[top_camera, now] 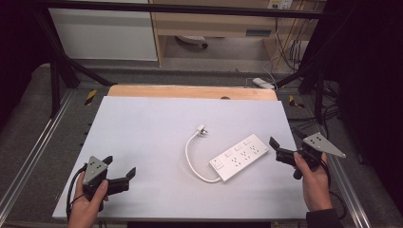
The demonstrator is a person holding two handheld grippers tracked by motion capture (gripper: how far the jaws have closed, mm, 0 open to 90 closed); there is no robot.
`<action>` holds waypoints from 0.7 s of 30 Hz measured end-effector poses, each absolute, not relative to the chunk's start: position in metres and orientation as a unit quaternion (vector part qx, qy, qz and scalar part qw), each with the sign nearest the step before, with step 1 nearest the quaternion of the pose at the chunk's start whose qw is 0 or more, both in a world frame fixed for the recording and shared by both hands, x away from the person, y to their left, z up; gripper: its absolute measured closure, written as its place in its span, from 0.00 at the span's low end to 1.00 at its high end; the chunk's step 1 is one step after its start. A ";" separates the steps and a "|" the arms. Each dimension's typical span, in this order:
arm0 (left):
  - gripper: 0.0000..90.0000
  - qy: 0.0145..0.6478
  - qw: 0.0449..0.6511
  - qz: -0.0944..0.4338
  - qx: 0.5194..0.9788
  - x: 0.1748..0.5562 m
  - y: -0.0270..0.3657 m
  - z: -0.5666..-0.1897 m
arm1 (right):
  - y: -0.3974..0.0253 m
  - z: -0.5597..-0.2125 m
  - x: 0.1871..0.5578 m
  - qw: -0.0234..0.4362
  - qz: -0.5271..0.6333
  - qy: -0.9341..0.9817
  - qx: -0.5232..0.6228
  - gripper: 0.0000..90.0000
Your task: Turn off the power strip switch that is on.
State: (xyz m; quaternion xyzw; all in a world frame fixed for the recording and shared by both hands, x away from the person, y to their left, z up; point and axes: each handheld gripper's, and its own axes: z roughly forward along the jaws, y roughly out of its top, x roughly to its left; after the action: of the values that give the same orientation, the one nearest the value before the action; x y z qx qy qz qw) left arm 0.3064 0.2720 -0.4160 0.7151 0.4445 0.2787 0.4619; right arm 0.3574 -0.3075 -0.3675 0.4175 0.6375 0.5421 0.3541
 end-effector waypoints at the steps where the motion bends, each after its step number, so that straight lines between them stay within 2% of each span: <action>1: 0.07 0.444 0.462 0.279 0.715 0.306 0.272 -0.416 | -0.308 -0.369 0.355 0.356 0.542 0.637 0.417 0.03; 9: 0.07 0.444 0.462 0.279 0.715 0.306 0.272 -0.416 | -0.314 -0.381 0.342 0.368 0.539 0.632 0.417 0.02; 21: 0.07 0.444 0.467 0.278 0.712 0.306 0.274 -0.415 | -0.314 -0.400 0.332 0.353 0.538 0.642 0.417 0.02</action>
State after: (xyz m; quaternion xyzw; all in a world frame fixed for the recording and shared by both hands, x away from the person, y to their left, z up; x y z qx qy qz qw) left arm 0.3062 0.2741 -0.4154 0.7121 0.4443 0.2782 0.4671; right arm 0.3323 -0.3139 -0.4001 0.4172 0.6421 0.5375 0.3531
